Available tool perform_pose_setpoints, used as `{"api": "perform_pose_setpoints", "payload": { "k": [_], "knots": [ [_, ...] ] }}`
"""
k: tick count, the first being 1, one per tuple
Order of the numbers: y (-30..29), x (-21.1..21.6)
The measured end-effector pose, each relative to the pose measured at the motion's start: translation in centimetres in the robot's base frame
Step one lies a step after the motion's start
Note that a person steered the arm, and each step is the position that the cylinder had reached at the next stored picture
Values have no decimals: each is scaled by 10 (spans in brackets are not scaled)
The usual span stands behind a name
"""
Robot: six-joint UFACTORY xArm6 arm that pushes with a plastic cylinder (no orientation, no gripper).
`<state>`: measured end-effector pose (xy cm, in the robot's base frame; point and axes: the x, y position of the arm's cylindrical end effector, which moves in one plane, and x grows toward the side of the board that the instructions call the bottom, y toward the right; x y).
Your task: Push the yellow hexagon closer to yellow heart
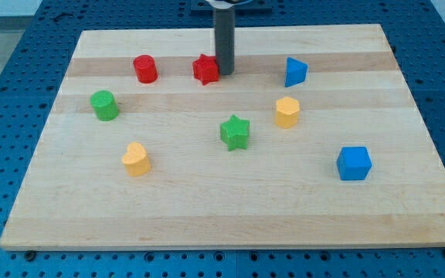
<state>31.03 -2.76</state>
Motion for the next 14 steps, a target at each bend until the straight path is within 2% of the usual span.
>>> {"api": "perform_pose_setpoints", "payload": {
  "k": [2, 3, 5, 6, 8, 10, 11, 13, 14],
  "knots": [
    [-79, 0],
    [-76, 0],
    [17, -10],
    [14, 30],
    [35, 72],
    [104, 74],
    [123, 91],
    [123, 140],
    [131, 130]
  ]
}}
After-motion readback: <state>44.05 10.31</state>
